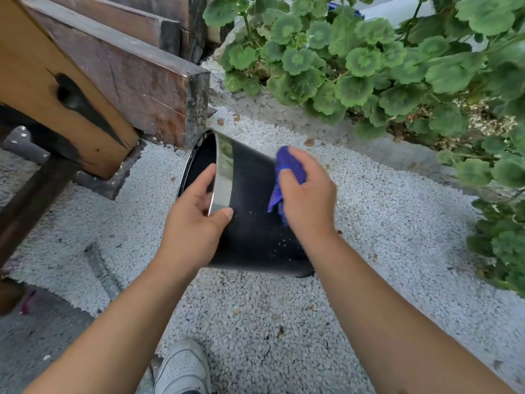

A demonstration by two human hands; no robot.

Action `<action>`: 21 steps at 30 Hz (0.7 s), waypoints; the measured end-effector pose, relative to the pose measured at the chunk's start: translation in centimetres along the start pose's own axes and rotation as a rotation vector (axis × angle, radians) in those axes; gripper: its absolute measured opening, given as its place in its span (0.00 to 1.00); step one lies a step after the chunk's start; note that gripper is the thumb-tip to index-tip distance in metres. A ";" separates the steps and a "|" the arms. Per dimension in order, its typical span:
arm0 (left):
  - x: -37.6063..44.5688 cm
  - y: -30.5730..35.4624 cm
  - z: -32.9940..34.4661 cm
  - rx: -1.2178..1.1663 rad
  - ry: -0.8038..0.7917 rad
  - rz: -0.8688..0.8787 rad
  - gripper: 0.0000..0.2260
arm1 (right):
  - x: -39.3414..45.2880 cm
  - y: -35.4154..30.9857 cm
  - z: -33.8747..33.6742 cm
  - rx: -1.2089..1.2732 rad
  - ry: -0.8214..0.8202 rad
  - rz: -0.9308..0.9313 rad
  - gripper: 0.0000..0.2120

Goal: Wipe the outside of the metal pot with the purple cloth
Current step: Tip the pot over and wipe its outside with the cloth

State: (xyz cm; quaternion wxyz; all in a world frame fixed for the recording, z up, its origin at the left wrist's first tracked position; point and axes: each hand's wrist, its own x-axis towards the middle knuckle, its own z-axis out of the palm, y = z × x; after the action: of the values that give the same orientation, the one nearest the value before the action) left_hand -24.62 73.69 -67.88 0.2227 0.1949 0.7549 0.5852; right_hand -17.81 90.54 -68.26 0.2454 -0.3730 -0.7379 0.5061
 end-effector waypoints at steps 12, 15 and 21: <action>-3.1 -1.0 -0.6 0.508 -0.061 0.181 0.42 | -1.9 1.8 2.8 -0.458 -0.177 -0.307 0.22; -3.3 -0.9 -0.4 0.500 -0.044 0.232 0.38 | -0.7 4.0 1.7 -0.487 -0.152 -0.217 0.22; -3.0 -0.8 0.5 0.432 -0.029 0.226 0.33 | 1.3 7.8 -1.2 -0.531 -0.108 -0.033 0.21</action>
State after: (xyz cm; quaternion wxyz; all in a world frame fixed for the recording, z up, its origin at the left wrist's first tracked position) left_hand -21.91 72.20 -68.43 0.1195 0.3296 0.8328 0.4285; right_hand -15.32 93.88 -75.12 0.1076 -0.3845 -0.8629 0.3098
